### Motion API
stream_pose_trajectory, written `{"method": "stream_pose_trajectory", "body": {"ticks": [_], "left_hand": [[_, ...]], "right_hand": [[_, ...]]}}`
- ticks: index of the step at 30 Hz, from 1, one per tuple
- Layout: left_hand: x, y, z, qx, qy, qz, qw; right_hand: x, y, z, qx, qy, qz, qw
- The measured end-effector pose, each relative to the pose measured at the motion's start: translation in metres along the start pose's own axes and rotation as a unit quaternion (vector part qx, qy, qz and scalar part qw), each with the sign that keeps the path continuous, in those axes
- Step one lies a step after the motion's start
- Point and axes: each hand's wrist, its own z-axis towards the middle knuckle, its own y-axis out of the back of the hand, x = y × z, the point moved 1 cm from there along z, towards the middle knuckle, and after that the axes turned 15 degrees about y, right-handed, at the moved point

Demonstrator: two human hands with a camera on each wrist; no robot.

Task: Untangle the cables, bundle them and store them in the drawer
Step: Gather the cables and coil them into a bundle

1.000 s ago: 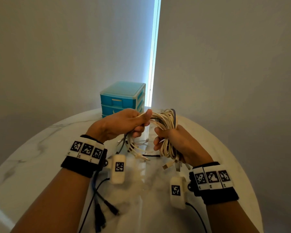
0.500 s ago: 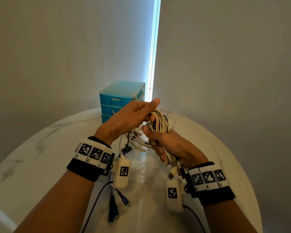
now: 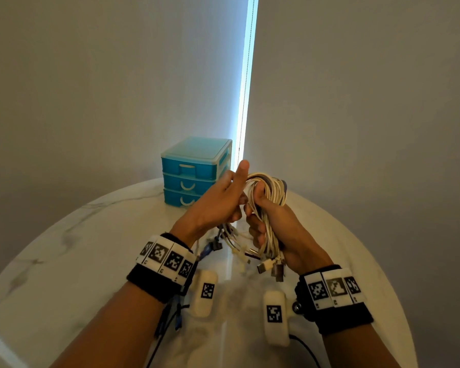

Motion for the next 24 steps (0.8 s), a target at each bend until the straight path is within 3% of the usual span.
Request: {"method": "stream_pose_trajectory", "body": {"ticks": [5,12,18,20,24], "left_hand": [[0.002,-0.011,0.002,0.011,0.015,0.01,1.0],[0.012,-0.029,0.003,-0.004,0.036,0.051,0.998],[0.014,-0.046,0.006,-0.057,0.057,0.06,0.995],[0.016,-0.044,0.009,-0.031,0.057,0.045,0.997],[0.008,-0.033,0.004,0.057,0.126,0.015,0.99]], "right_hand": [[-0.003,0.005,0.004,-0.112,0.045,-0.008,0.993],[-0.009,0.008,0.005,-0.167,0.052,-0.035,0.984],[-0.013,0.011,0.008,-0.128,0.036,-0.05,0.99],[-0.014,0.011,0.009,-0.115,0.04,-0.074,0.99],[-0.012,0.013,0.009,-0.102,0.061,-0.08,0.99]]}}
